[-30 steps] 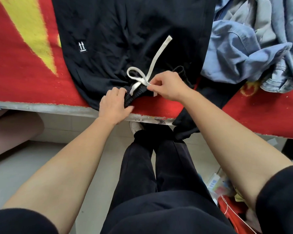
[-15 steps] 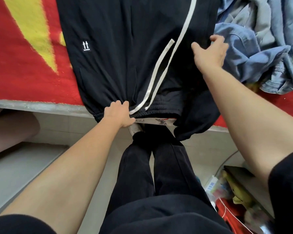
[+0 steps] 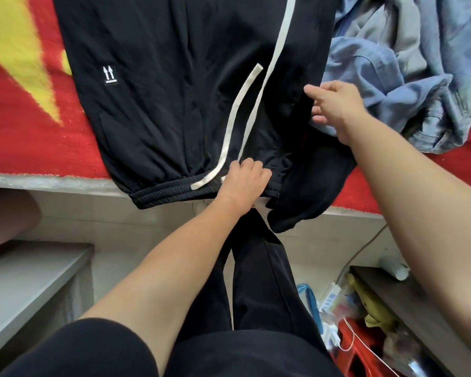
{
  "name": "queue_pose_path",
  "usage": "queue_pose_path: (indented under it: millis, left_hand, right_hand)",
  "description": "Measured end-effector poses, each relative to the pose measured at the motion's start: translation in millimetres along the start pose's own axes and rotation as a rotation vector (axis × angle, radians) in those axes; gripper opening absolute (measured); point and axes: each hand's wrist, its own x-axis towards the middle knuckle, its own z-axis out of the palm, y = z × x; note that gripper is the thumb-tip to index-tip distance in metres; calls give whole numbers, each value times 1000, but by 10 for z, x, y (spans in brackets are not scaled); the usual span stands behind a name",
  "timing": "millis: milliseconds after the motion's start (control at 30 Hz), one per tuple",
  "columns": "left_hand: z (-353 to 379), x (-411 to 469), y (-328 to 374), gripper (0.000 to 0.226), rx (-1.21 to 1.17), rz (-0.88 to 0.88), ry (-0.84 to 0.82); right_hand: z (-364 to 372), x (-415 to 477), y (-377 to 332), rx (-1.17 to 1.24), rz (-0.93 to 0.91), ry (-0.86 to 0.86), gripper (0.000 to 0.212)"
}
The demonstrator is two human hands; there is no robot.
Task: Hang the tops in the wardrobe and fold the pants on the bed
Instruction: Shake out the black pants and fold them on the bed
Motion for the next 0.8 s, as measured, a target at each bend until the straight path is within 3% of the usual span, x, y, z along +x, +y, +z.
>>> queue_pose_path:
  millis: [100,167,267,367,467,600,700,767,800]
  left_hand:
    - [-53,47,7,59,-179,-85,54]
    - [-173,-16,-103,41,-491,-237,148]
    - [-399,-306,-381,15,-1183,-620,312]
    - [-472,-769,-714,20,-2069,-1093,501]
    - [-220,-1250,-1020,28,-2456,-1271,531]
    - [289,-1640,-1319,19,-2653,-1382,473]
    - [708,-1737,-1464,31,-2540,-1442,346]
    - [921,-1771,-1514,49,-2263,-1397,214]
    - [981,-1790,-1536,54,-2096,-1350,147]
  right_hand:
    - [9,-46,-99,43,-2,-64,11]
    - [53,-117,-223,57,-14,-52,4]
    - [273,-275,-517,100,-43,47,11]
    - [722,-427,-912,155,-125,88,12]
    - [1429,-657,-1338,119,-254,-24,10]
    - [2619,-929,-1632,-82,-475,-271,20]
    - [3359,-874,-1461,-413,-494,-468,10]
    - [3610,-779,-1228,-711,-410,-525,52]
    - [3651,-753,-1148,-750,-386,-500,60]
